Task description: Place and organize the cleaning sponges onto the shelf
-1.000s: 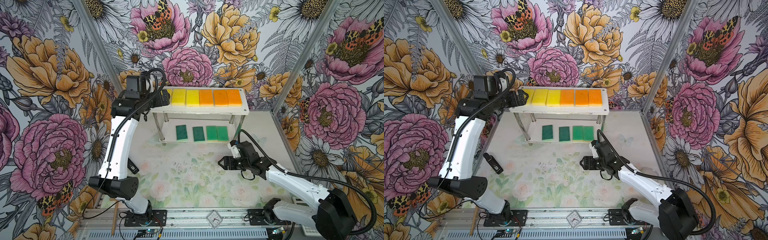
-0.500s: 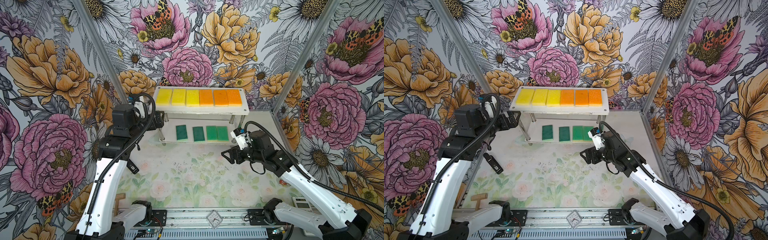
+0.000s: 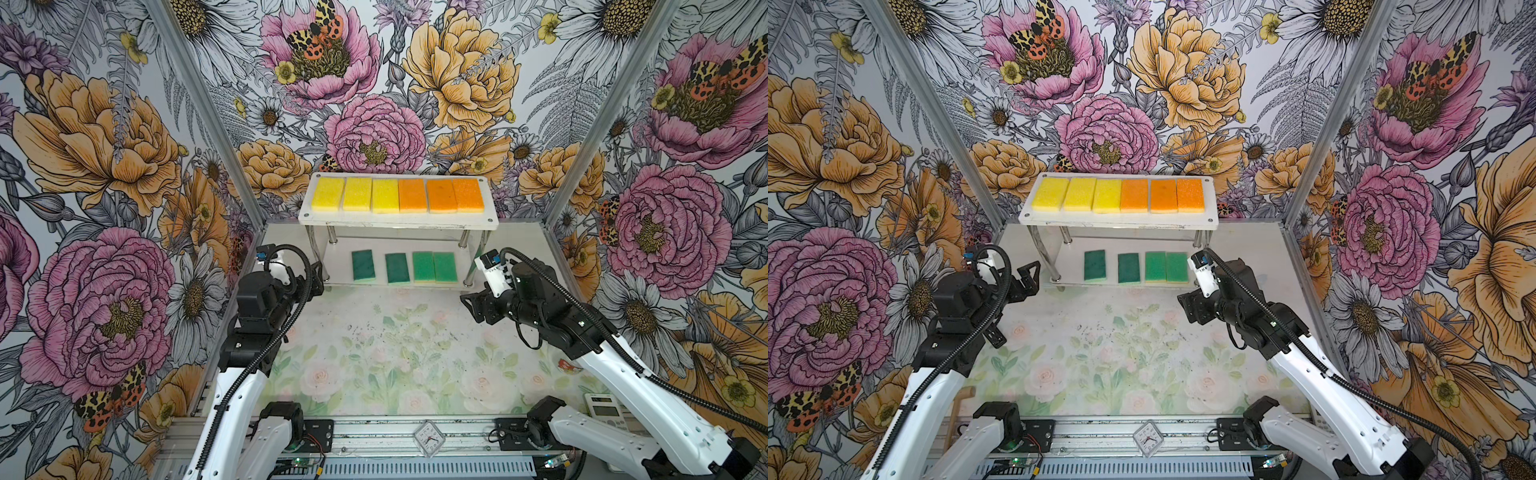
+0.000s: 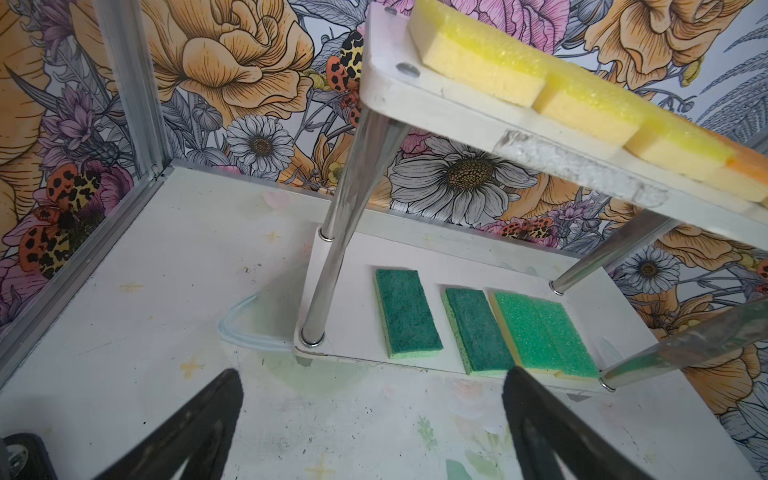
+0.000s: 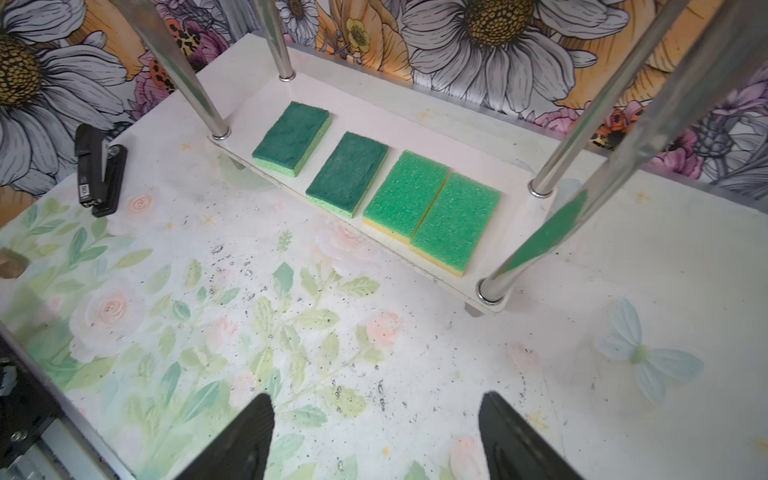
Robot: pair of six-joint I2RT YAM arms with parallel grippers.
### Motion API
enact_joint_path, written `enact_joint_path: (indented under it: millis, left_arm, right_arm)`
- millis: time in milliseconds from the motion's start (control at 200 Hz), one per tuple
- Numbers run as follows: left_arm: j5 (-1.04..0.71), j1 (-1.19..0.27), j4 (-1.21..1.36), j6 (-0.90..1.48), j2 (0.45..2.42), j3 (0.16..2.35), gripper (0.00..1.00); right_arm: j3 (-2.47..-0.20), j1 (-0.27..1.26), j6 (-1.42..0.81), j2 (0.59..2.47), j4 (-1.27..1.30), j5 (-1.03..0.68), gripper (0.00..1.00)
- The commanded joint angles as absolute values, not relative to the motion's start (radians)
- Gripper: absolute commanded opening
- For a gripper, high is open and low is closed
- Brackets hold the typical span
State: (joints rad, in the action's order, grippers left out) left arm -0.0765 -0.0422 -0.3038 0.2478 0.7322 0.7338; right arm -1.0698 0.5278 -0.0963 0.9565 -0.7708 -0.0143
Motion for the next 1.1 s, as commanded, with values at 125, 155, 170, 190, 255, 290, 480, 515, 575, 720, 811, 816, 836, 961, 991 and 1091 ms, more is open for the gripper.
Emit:
enact_joint_path:
  millis: [125, 155, 170, 190, 255, 290, 480, 515, 575, 720, 811, 816, 836, 961, 991, 1091]
  left_arm:
    - [0.057, -0.029, -0.005, 0.285, 0.653, 0.513, 0.99]
    - [0.073, -0.029, 0.010, 0.283, 0.645, 0.489, 0.99]
    - [0.082, -0.030, 0.017, 0.279, 0.640, 0.478, 0.99]
    - [0.091, -0.030, 0.024, 0.276, 0.634, 0.463, 0.99]
    - [0.118, -0.029, 0.058, 0.261, 0.611, 0.416, 0.99]
    - [0.128, -0.029, 0.083, 0.252, 0.600, 0.391, 0.99]
    - [0.188, -0.030, 0.192, 0.201, 0.559, 0.299, 0.99]
    - [0.201, -0.030, 0.203, 0.193, 0.563, 0.292, 0.99]
    - [0.226, -0.029, 0.220, 0.178, 0.577, 0.284, 0.99]
    - [0.310, -0.028, 0.257, 0.141, 0.605, 0.261, 0.99]
    - [0.331, -0.018, 0.286, 0.120, 0.616, 0.247, 0.99]
    - [0.331, -0.018, 0.286, 0.119, 0.616, 0.247, 0.99]
    - [0.330, -0.014, 0.291, 0.118, 0.620, 0.245, 0.99]
    - [0.302, 0.014, 0.326, 0.123, 0.656, 0.238, 0.99]
    - [0.290, 0.025, 0.340, 0.124, 0.667, 0.236, 0.99]
    - [0.258, 0.042, 0.387, 0.125, 0.714, 0.232, 0.99]
  right_arm:
    - [-1.064, 0.465, -0.048, 0.947, -0.657, 0.068, 0.80]
    - [-1.051, 0.453, -0.049, 0.945, -0.632, 0.066, 0.80]
    - [-1.044, 0.446, -0.049, 0.944, -0.620, 0.065, 0.80]
    - [-1.033, 0.438, -0.051, 0.943, -0.602, 0.064, 0.80]
    - [-1.000, 0.400, -0.063, 0.945, -0.551, 0.061, 0.80]
    - [-0.982, 0.378, -0.071, 0.950, -0.527, 0.057, 0.80]
    - [-0.870, 0.259, -0.096, 0.983, -0.372, 0.053, 0.80]
    - [-0.843, 0.239, -0.104, 0.987, -0.336, 0.054, 0.80]
    - [-0.798, 0.206, -0.117, 0.991, -0.262, 0.038, 0.80]
    - [-0.662, 0.148, -0.101, 0.990, -0.076, 0.007, 0.80]
    - [-0.565, 0.132, -0.087, 0.977, 0.057, 0.003, 0.80]
    - [-0.560, 0.130, -0.087, 0.976, 0.064, 0.002, 0.81]
    - [-0.540, 0.126, -0.085, 0.974, 0.090, 0.000, 0.81]
    - [-0.466, 0.087, -0.085, 0.996, 0.198, 0.000, 0.81]
    - [-0.458, 0.076, -0.086, 1.007, 0.217, 0.000, 0.81]
    - [-0.426, 0.049, -0.091, 1.052, 0.300, 0.000, 0.81]
